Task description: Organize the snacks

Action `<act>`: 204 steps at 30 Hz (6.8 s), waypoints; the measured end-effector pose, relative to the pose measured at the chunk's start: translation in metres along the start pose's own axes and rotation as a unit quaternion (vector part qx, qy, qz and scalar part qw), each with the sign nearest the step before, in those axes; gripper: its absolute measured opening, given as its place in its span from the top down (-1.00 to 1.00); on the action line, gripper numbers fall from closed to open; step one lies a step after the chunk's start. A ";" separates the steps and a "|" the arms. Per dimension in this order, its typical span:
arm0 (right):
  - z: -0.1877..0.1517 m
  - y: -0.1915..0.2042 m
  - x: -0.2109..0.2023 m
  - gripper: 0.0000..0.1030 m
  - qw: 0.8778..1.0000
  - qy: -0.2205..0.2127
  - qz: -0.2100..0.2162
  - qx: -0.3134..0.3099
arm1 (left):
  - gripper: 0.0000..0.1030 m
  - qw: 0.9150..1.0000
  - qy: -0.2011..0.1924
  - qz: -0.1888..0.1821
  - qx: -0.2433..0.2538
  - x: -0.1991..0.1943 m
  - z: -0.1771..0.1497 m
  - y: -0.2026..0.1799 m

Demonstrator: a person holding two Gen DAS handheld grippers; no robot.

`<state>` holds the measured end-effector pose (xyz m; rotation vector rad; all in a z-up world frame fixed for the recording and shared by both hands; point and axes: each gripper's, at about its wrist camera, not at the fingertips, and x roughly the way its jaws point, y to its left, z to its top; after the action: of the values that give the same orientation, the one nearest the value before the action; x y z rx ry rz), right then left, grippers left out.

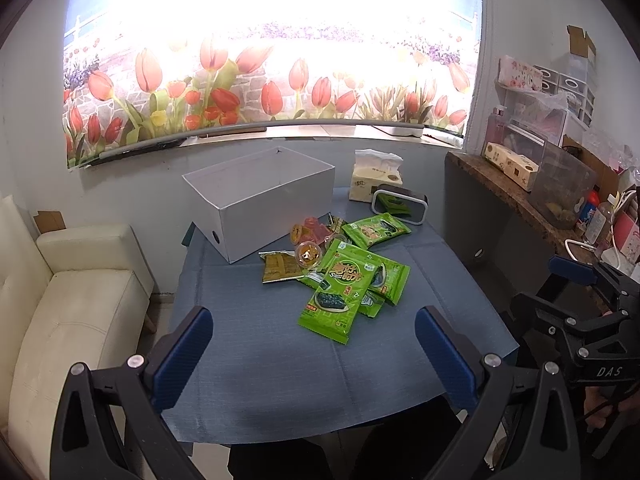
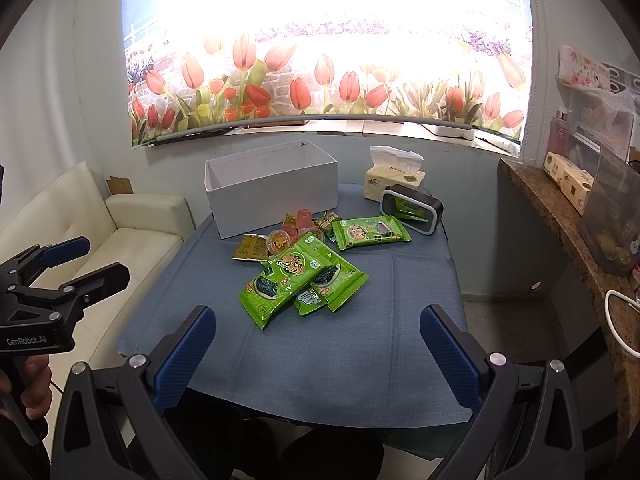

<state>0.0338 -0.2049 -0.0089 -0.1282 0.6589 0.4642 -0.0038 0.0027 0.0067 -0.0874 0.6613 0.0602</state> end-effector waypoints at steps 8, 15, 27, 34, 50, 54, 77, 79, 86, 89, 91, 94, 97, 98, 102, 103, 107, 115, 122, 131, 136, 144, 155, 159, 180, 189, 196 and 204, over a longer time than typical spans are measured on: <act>-0.001 0.001 0.000 -1.00 1.000 0.001 -0.002 -0.002 | -1.00 1.000 0.002 0.001 0.003 0.002 -0.002 0.000; -0.002 0.000 0.001 -1.00 1.000 0.001 -0.003 -0.001 | -1.00 1.000 0.005 0.001 0.003 0.004 -0.003 0.000; -0.004 0.000 0.000 -1.00 1.000 0.002 -0.005 -0.001 | -1.00 1.000 0.012 -0.002 0.009 0.010 -0.004 -0.001; -0.010 -0.007 0.001 -1.00 1.000 0.009 -0.008 0.005 | -1.00 0.998 0.046 -0.040 0.017 0.057 -0.009 0.003; -0.026 -0.039 0.007 -1.00 0.998 0.033 -0.029 0.042 | -1.00 0.979 0.164 -0.102 0.068 0.254 -0.021 -0.014; -0.026 -0.041 0.010 -1.00 0.998 0.038 -0.031 0.044 | -1.00 0.974 0.184 -0.101 0.090 0.276 -0.029 -0.025; -0.028 -0.039 0.051 -1.00 0.998 0.059 -0.007 0.001 | -0.33 0.980 0.138 -0.123 0.069 0.238 -0.003 -0.003; -0.024 -0.038 0.070 -1.00 0.998 0.063 0.004 -0.028 | -0.33 0.982 0.127 -0.121 0.062 0.219 -0.002 0.005; -0.003 -0.022 0.163 -1.00 0.986 0.097 0.070 -0.113 | -0.35 0.987 0.097 -0.125 0.024 0.159 -0.009 0.034; 0.011 -0.012 0.202 -1.00 0.980 0.112 0.079 -0.147 | -0.36 0.989 0.088 -0.121 0.012 0.145 -0.012 0.044; 0.018 -0.006 0.224 -1.00 0.974 0.126 0.092 -0.165 | -0.36 0.990 0.083 -0.115 0.009 0.134 -0.014 0.050; 0.024 -0.001 0.263 -1.00 0.966 0.151 0.106 -0.182 | -0.36 0.991 0.076 -0.109 0.011 0.123 -0.015 0.054; 0.024 0.001 0.296 -1.00 0.959 0.178 0.084 -0.204 | -0.36 0.992 0.072 -0.106 0.010 0.118 -0.015 0.056; 0.023 0.001 0.302 -1.00 0.957 0.184 0.085 -0.205 | -0.36 0.992 0.071 -0.105 0.008 0.116 -0.015 0.057; 0.022 -0.005 0.315 -0.62 0.955 0.207 0.130 -0.171 | -0.36 0.992 0.069 -0.105 0.000 0.115 -0.016 0.063; 0.024 -0.007 0.314 -0.54 0.956 0.203 0.136 -0.161 | -0.36 0.992 0.069 -0.107 -0.001 0.115 -0.017 0.065; 0.023 -0.009 0.304 -0.49 0.962 0.192 0.123 -0.153 | -0.36 0.992 0.071 -0.106 -0.003 0.119 -0.017 0.064; 0.029 -0.025 0.240 -0.49 0.976 0.137 0.124 -0.113 | -0.36 0.992 0.062 -0.105 -0.004 0.118 -0.008 0.059; 0.081 -0.013 0.206 -0.49 0.984 0.086 0.128 -0.093 | -0.36 0.996 0.042 -0.073 -0.035 0.128 0.045 0.074; 0.214 0.022 0.264 -0.49 0.986 0.060 0.136 -0.072 | -0.39 0.993 0.004 -0.038 -0.110 0.183 0.164 0.129; 0.264 0.036 0.330 -0.49 0.986 0.081 0.137 -0.056 | -0.39 0.992 0.030 -0.021 -0.119 0.239 0.198 0.157; 0.287 0.042 0.405 -0.54 0.981 0.100 0.165 -0.004 | -0.50 0.989 0.056 -0.035 -0.129 0.290 0.205 0.182; 0.275 0.032 0.410 -0.99 0.982 0.086 0.167 0.008 | -1.00 0.991 0.075 -0.016 -0.106 0.313 0.184 0.186; 0.268 0.022 0.375 -0.99 0.983 0.049 0.179 0.007 | -1.00 0.995 0.054 -0.010 -0.082 0.294 0.178 0.178; 0.012 0.045 0.284 -0.99 0.957 0.111 0.135 -0.234 | -1.00 0.999 0.029 -0.045 0.011 0.136 0.027 0.054; 0.023 0.042 0.332 -0.99 0.958 0.140 0.135 -0.210 | -1.00 0.999 0.050 -0.022 -0.001 0.120 0.005 0.064; 0.014 0.048 0.349 -0.99 0.951 0.160 0.138 -0.224 | -1.00 0.998 0.055 -0.029 -0.015 0.122 0.003 0.076; 0.013 0.034 0.337 -0.35 0.955 0.160 0.145 -0.201 | -1.00 0.997 0.064 -0.030 -0.016 0.130 0.001 0.078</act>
<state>0.2590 -0.0449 -0.2054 -0.5060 0.8996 0.8707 0.0925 0.0842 -0.0779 -0.1426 0.7857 0.0063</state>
